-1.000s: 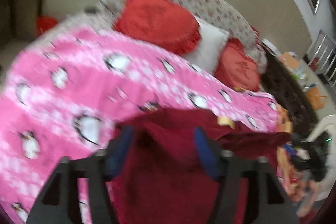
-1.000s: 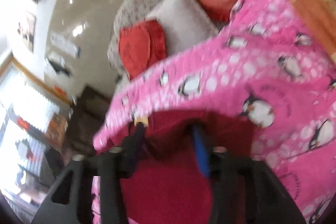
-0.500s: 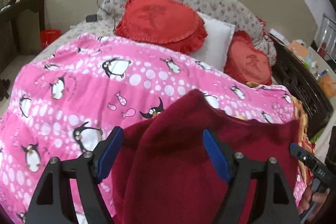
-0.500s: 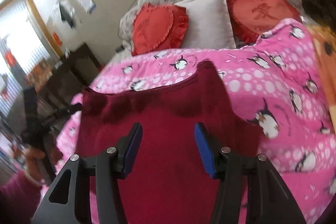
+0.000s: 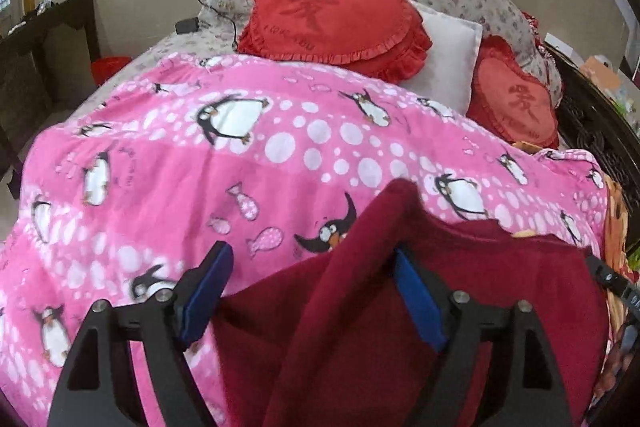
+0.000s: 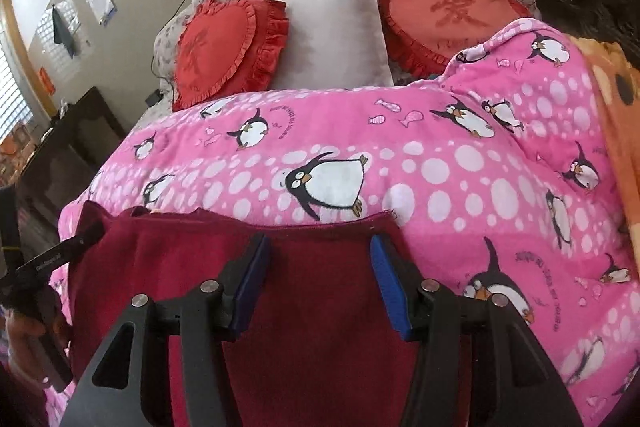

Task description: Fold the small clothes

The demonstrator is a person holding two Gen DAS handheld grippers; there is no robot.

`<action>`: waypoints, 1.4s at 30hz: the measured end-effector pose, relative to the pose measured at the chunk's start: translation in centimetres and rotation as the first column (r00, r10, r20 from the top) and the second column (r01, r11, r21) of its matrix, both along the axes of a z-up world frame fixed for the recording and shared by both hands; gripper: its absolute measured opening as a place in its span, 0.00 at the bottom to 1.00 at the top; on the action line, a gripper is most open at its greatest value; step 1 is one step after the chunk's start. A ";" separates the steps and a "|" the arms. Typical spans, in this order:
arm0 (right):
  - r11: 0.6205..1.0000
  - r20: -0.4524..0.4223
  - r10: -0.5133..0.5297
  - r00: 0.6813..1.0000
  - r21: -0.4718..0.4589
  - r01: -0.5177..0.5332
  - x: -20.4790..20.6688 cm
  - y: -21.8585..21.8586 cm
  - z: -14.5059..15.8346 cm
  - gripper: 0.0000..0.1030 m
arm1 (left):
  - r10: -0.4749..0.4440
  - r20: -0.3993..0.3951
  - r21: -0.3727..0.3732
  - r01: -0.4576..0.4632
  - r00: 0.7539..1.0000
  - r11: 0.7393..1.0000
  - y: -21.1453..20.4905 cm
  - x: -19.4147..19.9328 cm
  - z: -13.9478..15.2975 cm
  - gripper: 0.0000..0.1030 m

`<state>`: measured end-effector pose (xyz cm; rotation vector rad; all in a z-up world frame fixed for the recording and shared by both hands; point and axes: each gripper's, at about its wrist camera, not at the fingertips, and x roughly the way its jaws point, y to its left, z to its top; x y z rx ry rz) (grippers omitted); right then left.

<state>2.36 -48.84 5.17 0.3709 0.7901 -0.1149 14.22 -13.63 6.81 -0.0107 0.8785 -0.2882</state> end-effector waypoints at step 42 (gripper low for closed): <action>0.909 -0.023 0.418 0.908 0.018 -0.417 7.0 24.3 4.0 0.16 | 0.006 -0.119 -0.057 -0.013 0.993 0.998 9.6 -11.3 -2.5 0.82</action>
